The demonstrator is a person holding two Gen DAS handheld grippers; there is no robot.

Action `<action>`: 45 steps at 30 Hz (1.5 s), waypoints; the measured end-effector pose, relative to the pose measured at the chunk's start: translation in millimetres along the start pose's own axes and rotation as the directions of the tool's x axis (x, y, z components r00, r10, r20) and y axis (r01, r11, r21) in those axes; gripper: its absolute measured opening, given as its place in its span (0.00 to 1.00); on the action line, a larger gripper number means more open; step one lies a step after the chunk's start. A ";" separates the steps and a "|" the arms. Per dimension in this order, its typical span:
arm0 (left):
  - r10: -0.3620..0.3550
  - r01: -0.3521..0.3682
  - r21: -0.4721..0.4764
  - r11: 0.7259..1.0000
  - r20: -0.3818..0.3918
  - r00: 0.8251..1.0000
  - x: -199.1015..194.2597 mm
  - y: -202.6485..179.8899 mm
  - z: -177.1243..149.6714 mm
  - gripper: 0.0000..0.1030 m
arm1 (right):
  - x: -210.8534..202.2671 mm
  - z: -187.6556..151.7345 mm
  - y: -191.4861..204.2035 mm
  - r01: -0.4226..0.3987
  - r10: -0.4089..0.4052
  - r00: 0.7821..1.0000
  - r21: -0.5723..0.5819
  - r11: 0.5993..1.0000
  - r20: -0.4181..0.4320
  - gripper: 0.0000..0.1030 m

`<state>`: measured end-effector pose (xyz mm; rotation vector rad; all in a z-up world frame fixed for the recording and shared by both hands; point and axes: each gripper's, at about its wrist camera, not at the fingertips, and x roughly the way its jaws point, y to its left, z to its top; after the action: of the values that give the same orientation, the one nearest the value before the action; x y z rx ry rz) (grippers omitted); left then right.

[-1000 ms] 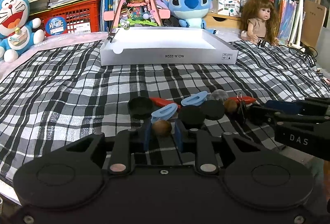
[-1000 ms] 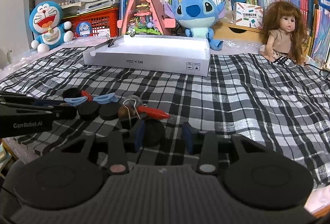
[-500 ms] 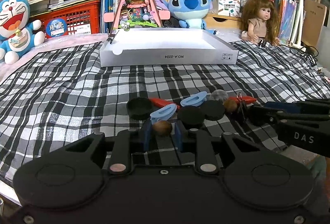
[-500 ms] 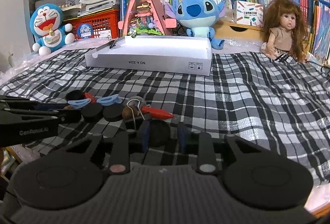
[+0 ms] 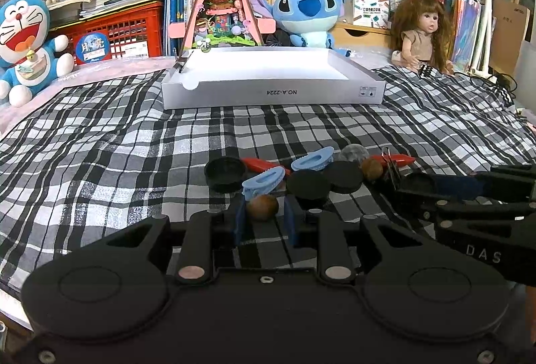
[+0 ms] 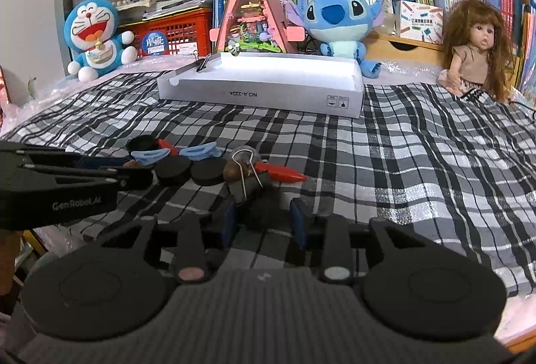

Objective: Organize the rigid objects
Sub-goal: 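Grasp the small brown ball with the left tool while the right tool grasps a black disc, then release the brown ball into the white tray with the left tool while the right tool drops the disc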

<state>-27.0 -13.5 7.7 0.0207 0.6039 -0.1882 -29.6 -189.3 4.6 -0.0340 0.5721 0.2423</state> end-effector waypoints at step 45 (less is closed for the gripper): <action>-0.128 0.131 -0.059 0.990 0.040 0.991 22.2 25.0 112.4 0.17 | 11.2 82.3 -35.7 -0.025 0.026 1.000 0.112 0.993 -0.007 0.36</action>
<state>58.7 -1.1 86.8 -0.0818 0.5755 -0.2953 31.7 -213.4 66.6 0.0811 0.5939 0.2342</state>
